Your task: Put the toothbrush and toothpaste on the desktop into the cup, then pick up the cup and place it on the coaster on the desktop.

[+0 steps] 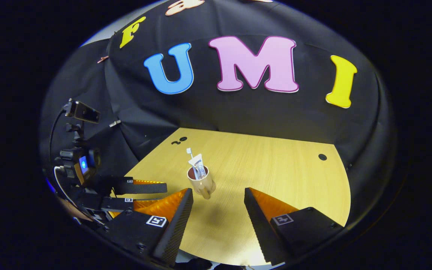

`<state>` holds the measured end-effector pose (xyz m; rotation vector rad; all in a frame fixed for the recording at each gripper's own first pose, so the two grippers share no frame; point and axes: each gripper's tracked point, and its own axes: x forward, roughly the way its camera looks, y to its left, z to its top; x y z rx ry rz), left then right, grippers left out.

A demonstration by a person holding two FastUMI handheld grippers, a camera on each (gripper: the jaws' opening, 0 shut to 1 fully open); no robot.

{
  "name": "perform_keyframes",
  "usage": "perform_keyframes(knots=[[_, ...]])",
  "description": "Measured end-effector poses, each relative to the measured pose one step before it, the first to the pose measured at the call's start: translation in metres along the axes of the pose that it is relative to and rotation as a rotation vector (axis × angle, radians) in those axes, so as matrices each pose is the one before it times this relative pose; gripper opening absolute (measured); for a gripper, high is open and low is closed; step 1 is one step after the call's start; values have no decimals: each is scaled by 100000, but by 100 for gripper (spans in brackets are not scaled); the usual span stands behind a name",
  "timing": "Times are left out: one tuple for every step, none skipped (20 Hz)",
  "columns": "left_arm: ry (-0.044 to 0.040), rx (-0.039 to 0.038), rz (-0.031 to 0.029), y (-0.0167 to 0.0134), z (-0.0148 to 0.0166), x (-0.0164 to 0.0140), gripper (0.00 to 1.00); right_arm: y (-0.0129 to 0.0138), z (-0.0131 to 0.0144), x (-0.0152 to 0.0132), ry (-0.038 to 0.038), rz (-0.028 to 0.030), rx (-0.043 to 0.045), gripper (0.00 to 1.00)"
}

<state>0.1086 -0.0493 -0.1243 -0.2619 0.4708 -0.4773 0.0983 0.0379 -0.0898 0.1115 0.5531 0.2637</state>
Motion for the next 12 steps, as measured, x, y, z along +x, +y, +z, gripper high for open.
perform_keyframes(knots=[[592,860,-743,-517,11,252,84,-79,175,-796,-1811,-553,1179,85],[454,885,-733,-417,28,304,83,-226,4,-534,-1314,-359,1117,86],[378,886,-806,-421,15,214,83,-197,-95,-338,-775,-267,737,85],[260,743,-599,-316,85,203,83,-203,-293,-354,-745,-214,213,86],[252,633,-573,-276,44,147,83,-176,-351,-244,-277,-7,7,85],[166,555,-252,-252,-135,43,84,-64,-397,-152,-72,-5,-145,86],[167,445,-132,-186,38,39,84,-71,-289,-72,-92,-113,11,86],[116,448,-159,-183,-28,7,84,47,-254,-199,-351,271,237,86],[63,442,-48,-92,22,-17,84,-28,-170,17,-59,276,630,86],[31,435,226,-118,-128,-114,83,-147,-205,-244,-217,298,633,86],[-180,275,306,-36,-32,-162,84,-53,-114,-39,-399,226,425,86],[-125,114,158,-10,-194,-97,84,466,-277,-343,-449,-481,-183,86]])
